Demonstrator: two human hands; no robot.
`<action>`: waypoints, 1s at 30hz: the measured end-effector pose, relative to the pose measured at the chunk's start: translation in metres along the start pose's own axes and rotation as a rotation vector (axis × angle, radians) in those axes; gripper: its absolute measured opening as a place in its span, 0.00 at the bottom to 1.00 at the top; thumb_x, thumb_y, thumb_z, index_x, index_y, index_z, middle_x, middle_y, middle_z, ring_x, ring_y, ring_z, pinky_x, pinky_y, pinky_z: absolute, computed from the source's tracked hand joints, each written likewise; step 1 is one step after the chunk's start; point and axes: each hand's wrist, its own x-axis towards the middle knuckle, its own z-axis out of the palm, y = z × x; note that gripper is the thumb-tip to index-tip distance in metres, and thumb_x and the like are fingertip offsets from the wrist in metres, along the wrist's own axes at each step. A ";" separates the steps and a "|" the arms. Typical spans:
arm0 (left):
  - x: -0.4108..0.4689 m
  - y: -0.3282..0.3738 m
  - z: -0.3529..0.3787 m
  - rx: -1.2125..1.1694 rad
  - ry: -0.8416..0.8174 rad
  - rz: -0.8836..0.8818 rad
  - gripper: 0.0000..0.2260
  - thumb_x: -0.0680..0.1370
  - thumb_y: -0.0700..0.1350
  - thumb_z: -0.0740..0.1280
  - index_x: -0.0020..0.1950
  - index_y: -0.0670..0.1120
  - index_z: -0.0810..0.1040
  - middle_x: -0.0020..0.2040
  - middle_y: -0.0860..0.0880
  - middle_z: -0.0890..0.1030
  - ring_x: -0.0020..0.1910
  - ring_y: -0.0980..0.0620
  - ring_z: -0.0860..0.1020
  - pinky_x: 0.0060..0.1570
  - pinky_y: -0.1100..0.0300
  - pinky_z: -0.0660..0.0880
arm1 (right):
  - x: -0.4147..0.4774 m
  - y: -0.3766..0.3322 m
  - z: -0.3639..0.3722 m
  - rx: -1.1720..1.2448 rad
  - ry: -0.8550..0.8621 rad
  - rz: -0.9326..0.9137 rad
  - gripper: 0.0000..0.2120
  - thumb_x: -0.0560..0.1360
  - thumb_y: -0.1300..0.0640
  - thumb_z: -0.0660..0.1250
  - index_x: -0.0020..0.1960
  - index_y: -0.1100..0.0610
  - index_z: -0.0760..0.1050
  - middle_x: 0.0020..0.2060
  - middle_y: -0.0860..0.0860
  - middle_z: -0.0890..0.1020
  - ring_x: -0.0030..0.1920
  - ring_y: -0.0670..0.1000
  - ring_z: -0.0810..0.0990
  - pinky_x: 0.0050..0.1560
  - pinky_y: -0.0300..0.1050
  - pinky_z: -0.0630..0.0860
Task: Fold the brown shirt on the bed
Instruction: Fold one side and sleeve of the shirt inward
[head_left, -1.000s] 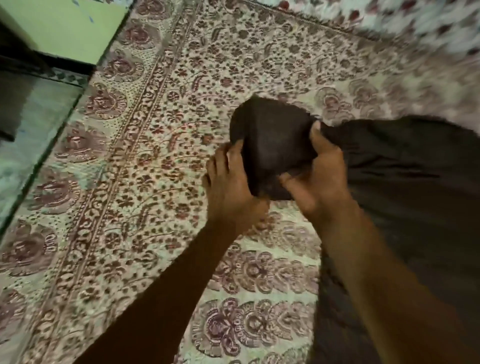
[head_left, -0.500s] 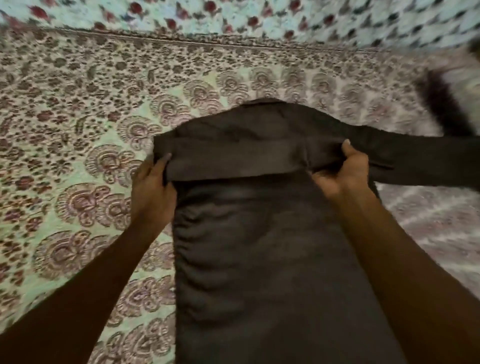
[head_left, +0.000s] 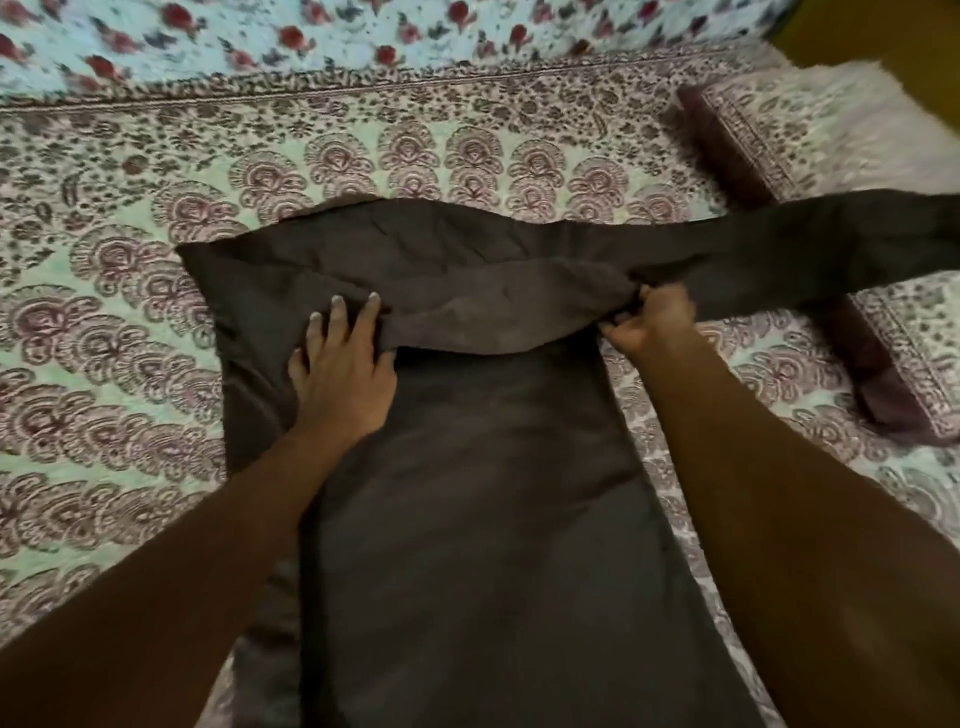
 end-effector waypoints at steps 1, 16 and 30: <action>0.001 0.003 0.004 0.025 -0.003 0.011 0.28 0.85 0.53 0.57 0.84 0.59 0.51 0.85 0.48 0.49 0.83 0.42 0.47 0.78 0.35 0.49 | 0.003 -0.003 -0.002 0.032 -0.015 -0.017 0.21 0.86 0.51 0.53 0.76 0.51 0.71 0.66 0.58 0.81 0.51 0.57 0.83 0.35 0.49 0.83; 0.023 0.016 0.044 0.268 -0.089 0.133 0.30 0.82 0.60 0.59 0.83 0.61 0.52 0.85 0.46 0.41 0.83 0.41 0.45 0.77 0.34 0.51 | 0.047 -0.003 -0.036 -0.073 0.130 -0.079 0.31 0.77 0.64 0.55 0.79 0.51 0.66 0.66 0.56 0.80 0.62 0.60 0.81 0.56 0.56 0.79; -0.010 0.000 0.034 0.278 0.129 0.048 0.50 0.71 0.69 0.68 0.84 0.58 0.44 0.85 0.48 0.42 0.83 0.43 0.47 0.76 0.35 0.56 | -0.033 0.062 0.001 -1.698 -0.136 -0.961 0.22 0.77 0.58 0.65 0.71 0.52 0.72 0.83 0.59 0.55 0.82 0.66 0.51 0.75 0.69 0.56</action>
